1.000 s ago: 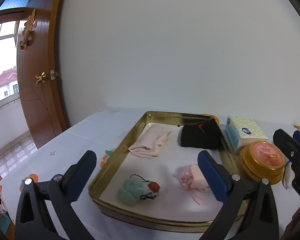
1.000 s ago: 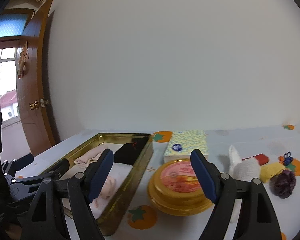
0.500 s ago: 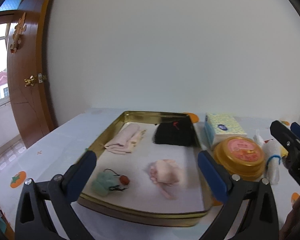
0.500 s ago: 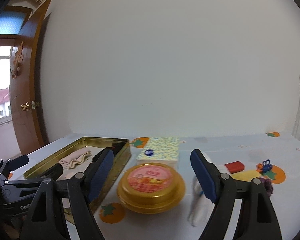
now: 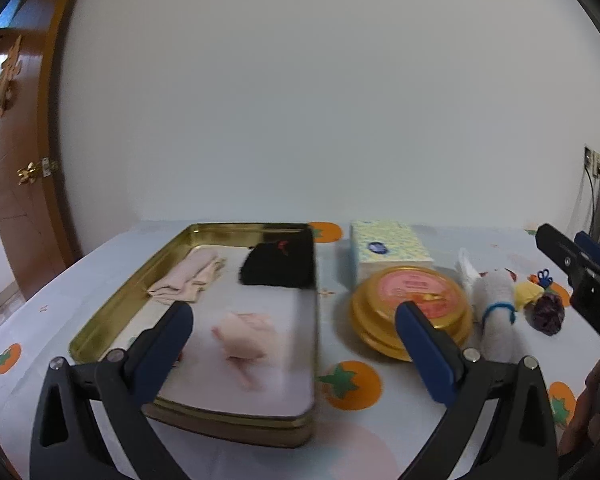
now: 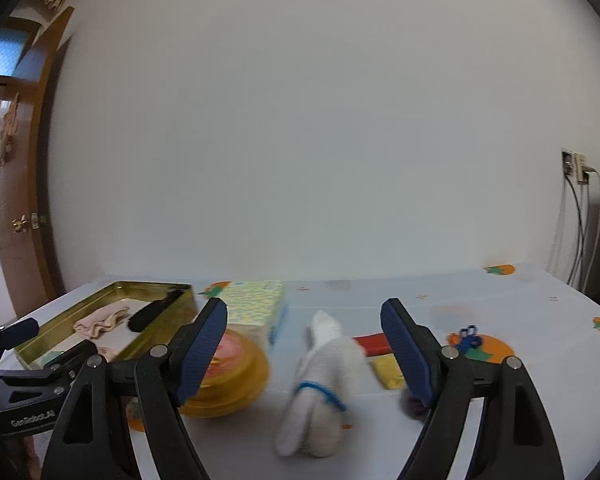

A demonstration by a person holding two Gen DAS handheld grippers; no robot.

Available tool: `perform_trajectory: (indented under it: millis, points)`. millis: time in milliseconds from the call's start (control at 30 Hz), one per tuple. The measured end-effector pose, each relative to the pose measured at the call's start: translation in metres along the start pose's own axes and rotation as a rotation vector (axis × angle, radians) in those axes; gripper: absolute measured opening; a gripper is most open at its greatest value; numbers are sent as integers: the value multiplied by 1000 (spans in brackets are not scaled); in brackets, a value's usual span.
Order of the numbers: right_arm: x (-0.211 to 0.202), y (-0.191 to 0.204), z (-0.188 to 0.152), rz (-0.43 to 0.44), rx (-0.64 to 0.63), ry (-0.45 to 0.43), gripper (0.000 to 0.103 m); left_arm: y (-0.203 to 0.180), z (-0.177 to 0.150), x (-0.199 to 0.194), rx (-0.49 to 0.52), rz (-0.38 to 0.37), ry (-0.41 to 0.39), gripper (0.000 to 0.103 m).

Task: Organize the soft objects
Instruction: 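Lift both open grippers away from the tray toward the remaining items, then grasp the white knit glove plush with the left gripper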

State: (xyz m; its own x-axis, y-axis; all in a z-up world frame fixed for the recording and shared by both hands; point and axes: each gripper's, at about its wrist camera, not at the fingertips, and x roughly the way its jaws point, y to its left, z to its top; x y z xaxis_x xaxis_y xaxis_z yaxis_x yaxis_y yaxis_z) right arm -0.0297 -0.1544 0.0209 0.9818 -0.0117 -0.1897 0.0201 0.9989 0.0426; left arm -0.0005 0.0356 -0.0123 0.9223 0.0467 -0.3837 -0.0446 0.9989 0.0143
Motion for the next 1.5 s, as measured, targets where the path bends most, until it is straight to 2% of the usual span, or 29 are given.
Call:
perform_trajectory:
  millis: [200,367,533,700,900,967,1100,1167,1267,1400,1500]
  points:
    - [-3,-36,2,-77,12,-4,81,-19,0,-2,26,-33,-3,103]
    - [-4,-81,3,-149,87,18,81,-31,0,-1,36,-70,9,103]
    - [-6,-116,3,-187,163,36,81,-47,-1,1,60,-116,26,103]
    - [-3,-139,2,-231,210,60,81,-73,-2,0,116,-175,32,103]
    - [-6,-159,0,-272,285,54,81,-105,2,16,118,-317,88,102]
    - [-5,-161,-1,-273,295,54,81,-121,4,24,124,-366,109,99]
    - [-2,-162,0,-269,298,62,81,-160,7,40,200,-430,157,91]
    - [1,-164,0,-267,301,73,81,-174,8,51,216,-439,189,81]
    - [4,-167,-2,-266,315,88,81,-194,9,72,232,-423,261,73]
    - [5,-171,-3,-265,331,99,81,-207,6,94,241,-401,351,73]
    - [6,-170,-4,-259,333,106,81,-212,3,101,250,-384,385,73]
